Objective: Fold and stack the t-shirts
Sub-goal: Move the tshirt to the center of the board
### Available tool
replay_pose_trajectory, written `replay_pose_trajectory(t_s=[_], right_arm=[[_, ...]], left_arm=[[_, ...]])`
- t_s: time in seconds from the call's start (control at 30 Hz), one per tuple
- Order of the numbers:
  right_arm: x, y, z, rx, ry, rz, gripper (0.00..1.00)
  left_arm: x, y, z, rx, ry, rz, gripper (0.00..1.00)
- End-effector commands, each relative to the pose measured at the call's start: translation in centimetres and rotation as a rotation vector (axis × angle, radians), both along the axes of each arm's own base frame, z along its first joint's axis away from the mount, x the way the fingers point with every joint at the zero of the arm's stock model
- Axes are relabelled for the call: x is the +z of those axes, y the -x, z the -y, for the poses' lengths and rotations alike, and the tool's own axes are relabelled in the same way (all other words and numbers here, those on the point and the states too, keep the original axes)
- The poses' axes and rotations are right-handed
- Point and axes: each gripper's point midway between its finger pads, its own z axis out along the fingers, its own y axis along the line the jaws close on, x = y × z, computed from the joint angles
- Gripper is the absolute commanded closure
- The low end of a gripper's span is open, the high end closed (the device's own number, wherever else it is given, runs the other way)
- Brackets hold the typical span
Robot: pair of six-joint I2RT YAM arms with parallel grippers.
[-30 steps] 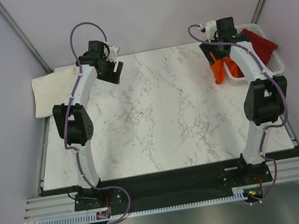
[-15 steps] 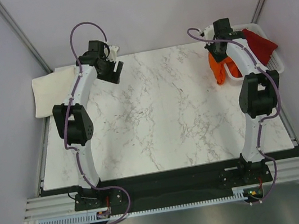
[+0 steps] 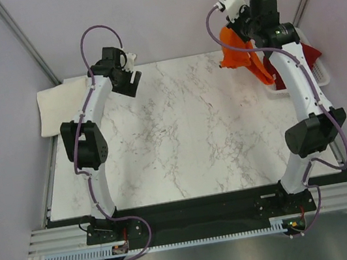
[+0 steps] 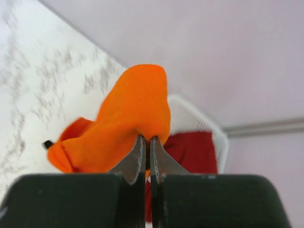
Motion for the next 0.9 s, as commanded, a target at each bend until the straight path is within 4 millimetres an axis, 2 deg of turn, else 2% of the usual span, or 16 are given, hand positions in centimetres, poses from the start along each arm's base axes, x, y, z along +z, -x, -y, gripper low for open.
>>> replay_pose_trajectory(t_s=[0.0, 0.07, 0.1, 0.17, 0.2, 0.27, 0.3, 0.4, 0.53, 0.57, 0.63, 0.67, 0.7, 0.77, 0.83, 0.87], right_arm=[[11.7, 2.6, -5.7, 0.226, -0.045, 0.318, 0.97], [13.4, 3.8, -8.9, 0.301, -0.068, 0.357, 0.97], [15.1, 4.5, -10.0, 0.334, -0.079, 0.397, 0.96], [17.0, 5.3, -12.4, 0.389, -0.116, 0.443, 0.96], [19.5, 6.0, -13.0, 0.401, -0.155, 0.506, 0.95], [21.4, 6.4, -13.7, 0.416, -0.195, 0.557, 0.95], [23.4, 7.0, -13.8, 0.423, -0.222, 0.611, 0.95], [24.2, 7.2, -14.1, 0.433, -0.263, 0.634, 0.96], [19.4, 6.4, -15.0, 0.433, -0.316, 0.496, 0.95], [15.0, 5.3, -15.2, 0.414, -0.306, 0.397, 0.93], [10.6, 4.0, -14.2, 0.337, -0.309, 0.326, 0.66], [4.8, 2.9, -12.8, 0.25, -0.284, 0.224, 0.47], [2.4, 2.3, -12.1, 0.208, -0.255, 0.189, 0.26], [-2.9, 1.9, -9.9, 0.131, -0.206, 0.079, 0.21], [-3.9, 2.8, -9.5, 0.183, -0.231, 0.032, 0.21], [-6.0, 3.9, -9.0, 0.227, -0.204, -0.029, 0.22]], left_arm=[[4.1, -1.3, -2.2, 0.058, -0.046, 0.128, 0.13], [4.2, -1.4, -3.3, 0.087, -0.047, 0.133, 0.13], [4.1, -1.5, -4.0, 0.106, -0.045, 0.129, 0.13], [4.0, -1.4, -4.5, 0.122, -0.043, 0.125, 0.13], [3.6, -1.2, -4.8, 0.128, -0.048, 0.114, 0.13], [3.3, -1.1, -5.3, 0.143, -0.056, 0.107, 0.13], [3.3, -0.9, -5.5, 0.147, -0.059, 0.108, 0.13], [3.1, -0.6, -5.9, 0.155, -0.065, 0.104, 0.13], [3.1, -0.7, -6.1, 0.158, -0.069, 0.104, 0.13], [3.1, -0.7, -6.1, 0.158, -0.069, 0.106, 0.13], [3.1, -0.7, -6.1, 0.156, -0.067, 0.104, 0.13], [3.0, -0.7, -6.0, 0.156, -0.065, 0.102, 0.13], [2.9, -0.6, -6.0, 0.156, -0.065, 0.101, 0.13], [2.9, -0.7, -6.0, 0.154, -0.065, 0.101, 0.13], [3.2, -0.5, -6.0, 0.154, -0.064, 0.104, 0.13], [3.1, -0.5, -6.0, 0.148, -0.063, 0.102, 0.13]])
